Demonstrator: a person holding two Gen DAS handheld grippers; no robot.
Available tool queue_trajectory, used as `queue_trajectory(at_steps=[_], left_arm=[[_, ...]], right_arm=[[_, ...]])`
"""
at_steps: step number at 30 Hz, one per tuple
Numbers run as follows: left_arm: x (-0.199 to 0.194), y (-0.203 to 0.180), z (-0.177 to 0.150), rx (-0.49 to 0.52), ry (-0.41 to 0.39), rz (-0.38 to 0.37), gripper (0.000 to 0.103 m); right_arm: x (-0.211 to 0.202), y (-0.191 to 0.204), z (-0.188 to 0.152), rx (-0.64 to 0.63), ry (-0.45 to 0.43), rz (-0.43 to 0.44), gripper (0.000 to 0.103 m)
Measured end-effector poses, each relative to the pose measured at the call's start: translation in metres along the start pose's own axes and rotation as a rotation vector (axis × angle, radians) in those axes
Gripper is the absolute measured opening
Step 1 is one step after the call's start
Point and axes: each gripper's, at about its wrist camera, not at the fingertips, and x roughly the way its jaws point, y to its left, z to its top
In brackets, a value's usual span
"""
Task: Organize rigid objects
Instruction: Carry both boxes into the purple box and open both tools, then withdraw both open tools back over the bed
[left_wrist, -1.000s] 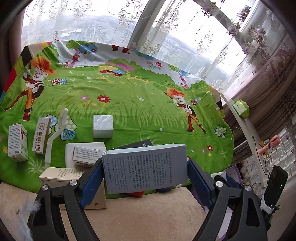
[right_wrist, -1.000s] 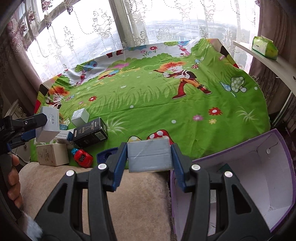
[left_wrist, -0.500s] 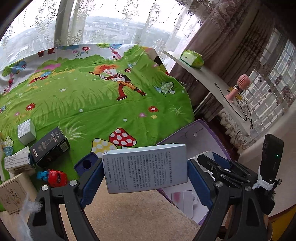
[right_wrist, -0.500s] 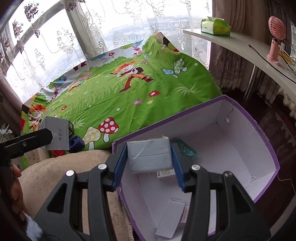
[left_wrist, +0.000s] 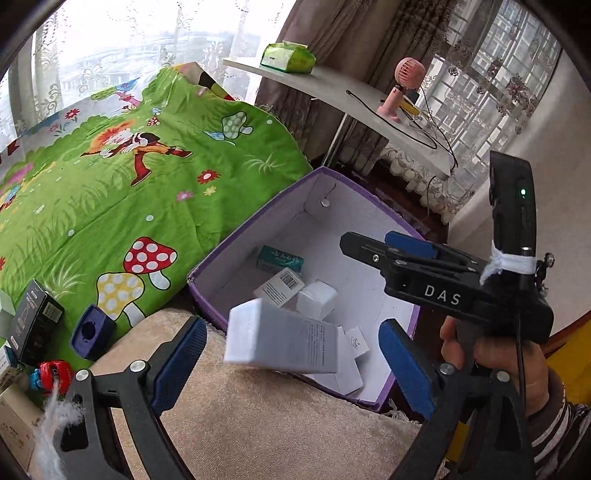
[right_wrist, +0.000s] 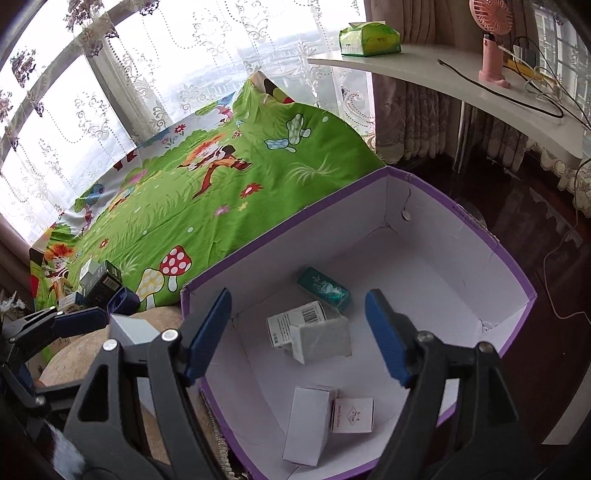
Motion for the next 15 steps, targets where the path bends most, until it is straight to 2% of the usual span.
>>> queue_trajectory(at_steps=[3, 6, 12, 15], left_arm=[[0.005, -0.003, -0.003, 0.023, 0.036, -0.019, 0.099], [0.002, -0.001, -0.005, 0.02, 0.037, -0.032, 0.099], [-0.029, 0.01, -0.004, 0.005, -0.126, -0.024, 0.103], [-0.04, 0.016, -0.004, 0.008, -0.175, 0.019, 0.103]], right_arm=[[0.001, 0.001, 0.0, 0.003, 0.002, 0.006, 0.083], [0.003, 0.003, -0.001, 0.002, 0.013, 0.012, 0.084], [0.006, 0.011, 0.0, -0.005, 0.029, 0.035, 0.084], [0.006, 0.02, 0.002, -0.018, 0.029, 0.048, 0.084]])
